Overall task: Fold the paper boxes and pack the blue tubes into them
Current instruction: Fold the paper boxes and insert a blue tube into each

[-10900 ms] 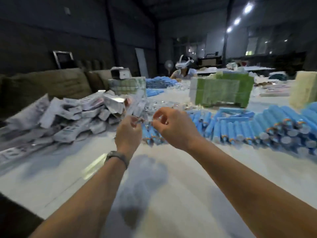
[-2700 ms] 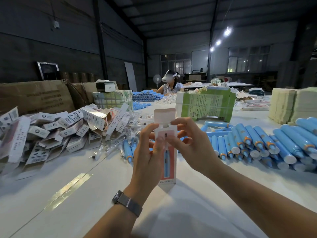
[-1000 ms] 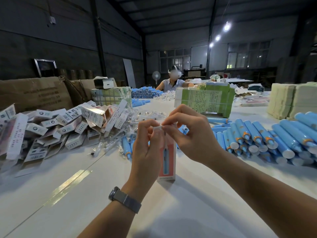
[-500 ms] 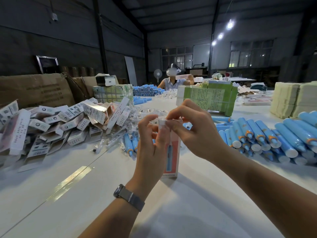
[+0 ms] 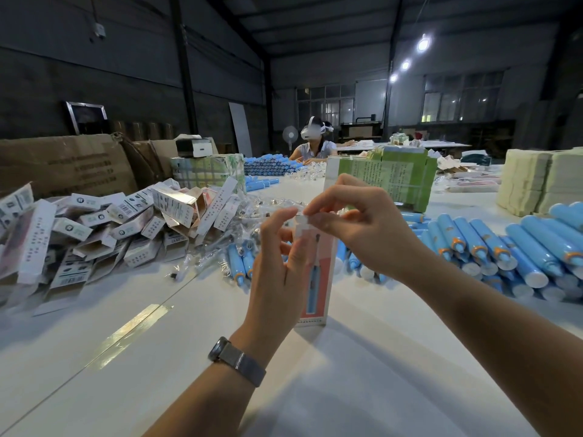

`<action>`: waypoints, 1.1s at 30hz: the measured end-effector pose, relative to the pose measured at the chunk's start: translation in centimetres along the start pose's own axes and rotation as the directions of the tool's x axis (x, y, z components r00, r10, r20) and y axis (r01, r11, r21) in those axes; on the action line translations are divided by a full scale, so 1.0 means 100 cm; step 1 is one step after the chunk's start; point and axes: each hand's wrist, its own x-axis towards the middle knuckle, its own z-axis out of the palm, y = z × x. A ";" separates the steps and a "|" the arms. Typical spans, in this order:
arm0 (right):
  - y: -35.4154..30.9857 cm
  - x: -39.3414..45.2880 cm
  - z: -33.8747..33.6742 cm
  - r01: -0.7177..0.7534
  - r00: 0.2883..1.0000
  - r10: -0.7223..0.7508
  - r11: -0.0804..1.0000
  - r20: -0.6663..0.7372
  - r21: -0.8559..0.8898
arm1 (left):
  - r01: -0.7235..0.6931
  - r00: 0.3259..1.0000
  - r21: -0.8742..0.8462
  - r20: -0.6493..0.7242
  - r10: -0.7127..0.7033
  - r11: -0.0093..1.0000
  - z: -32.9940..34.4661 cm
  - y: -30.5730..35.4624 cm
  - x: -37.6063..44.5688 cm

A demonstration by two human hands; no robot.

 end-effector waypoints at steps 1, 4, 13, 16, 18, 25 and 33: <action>0.000 0.001 -0.002 -0.012 1.000 0.012 1.000 0.019 0.007 | -0.013 1.000 0.003 0.001 0.013 1.000 0.000 0.000 0.000; 0.001 0.003 -0.005 -0.025 0.998 0.024 1.000 0.064 0.012 | -0.045 0.999 0.000 -0.003 0.045 0.999 0.000 -0.001 0.000; 0.012 -0.006 -0.004 0.020 0.998 -0.020 1.000 0.051 -0.006 | 0.039 0.997 -0.005 -0.061 -0.039 0.999 -0.003 0.000 0.000; 0.015 -0.009 0.001 0.014 1.000 -0.013 0.999 -0.021 0.046 | 0.065 0.996 -0.010 -0.060 -0.066 0.998 -0.003 -0.001 0.001; 0.017 -0.011 0.004 0.030 0.998 -0.028 0.999 -0.053 0.041 | 0.062 0.996 -0.011 -0.058 -0.063 0.998 -0.003 -0.001 0.001; 0.016 -0.012 0.005 0.021 0.994 -0.015 0.998 -0.107 0.057 | 0.050 0.997 -0.011 -0.064 -0.050 0.999 -0.002 -0.002 0.001; 0.023 -0.015 0.010 0.075 0.983 -0.102 0.983 -0.152 -0.170 | 0.132 0.989 -0.043 -0.059 -0.134 0.990 -0.002 0.000 0.000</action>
